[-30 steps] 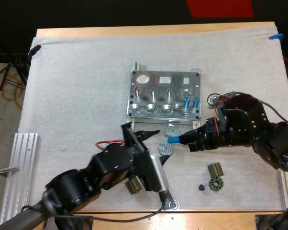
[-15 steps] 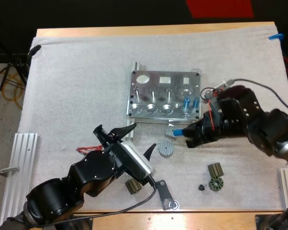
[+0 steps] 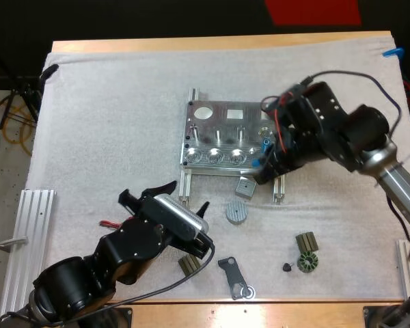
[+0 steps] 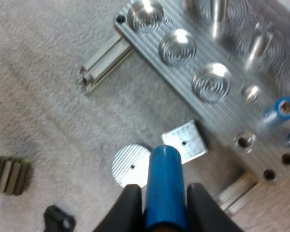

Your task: Load cells from right to left

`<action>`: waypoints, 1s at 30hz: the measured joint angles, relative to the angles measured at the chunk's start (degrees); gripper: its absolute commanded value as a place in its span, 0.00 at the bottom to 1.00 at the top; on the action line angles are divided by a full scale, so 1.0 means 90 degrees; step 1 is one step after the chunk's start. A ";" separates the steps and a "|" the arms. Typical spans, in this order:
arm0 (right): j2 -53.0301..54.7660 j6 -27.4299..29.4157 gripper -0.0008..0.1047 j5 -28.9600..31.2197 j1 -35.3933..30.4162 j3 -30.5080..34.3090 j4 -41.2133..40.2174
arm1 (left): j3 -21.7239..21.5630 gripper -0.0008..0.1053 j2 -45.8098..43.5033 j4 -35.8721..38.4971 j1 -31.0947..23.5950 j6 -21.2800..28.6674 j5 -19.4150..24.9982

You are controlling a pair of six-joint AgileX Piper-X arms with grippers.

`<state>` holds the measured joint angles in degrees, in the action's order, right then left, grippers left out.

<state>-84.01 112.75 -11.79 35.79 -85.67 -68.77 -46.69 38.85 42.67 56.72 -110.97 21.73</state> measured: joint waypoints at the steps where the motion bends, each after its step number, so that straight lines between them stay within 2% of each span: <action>1: -0.0107 0.0063 0.03 0.0065 0.0000 -0.0123 -0.0058 | 0.0000 0.60 0.0000 0.0161 0.0000 -0.0048 0.0067; 6: -0.0463 0.0251 0.03 0.0317 0.0000 -0.0538 -0.0212 | 0.0000 0.60 -0.0154 0.0582 0.0000 -0.0323 0.0300; 13: -0.1015 0.0477 0.03 0.0638 0.0000 -0.0867 -0.0388 | 0.0000 0.60 -0.0455 0.0728 0.0000 -0.0607 0.0594; 16: -0.1243 0.0549 0.03 0.0865 0.0000 -0.1075 -0.0482 | 0.0000 0.60 -0.0470 0.0833 0.0000 -0.0735 0.0607; 30: -0.2418 0.0570 0.03 0.0931 0.0000 -0.2230 -0.1016 | 0.0000 0.60 -0.0470 0.1100 0.0000 -0.0831 0.0624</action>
<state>-105.77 117.88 -3.41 35.79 -105.74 -77.91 -46.69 34.62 52.56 56.72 -118.45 27.34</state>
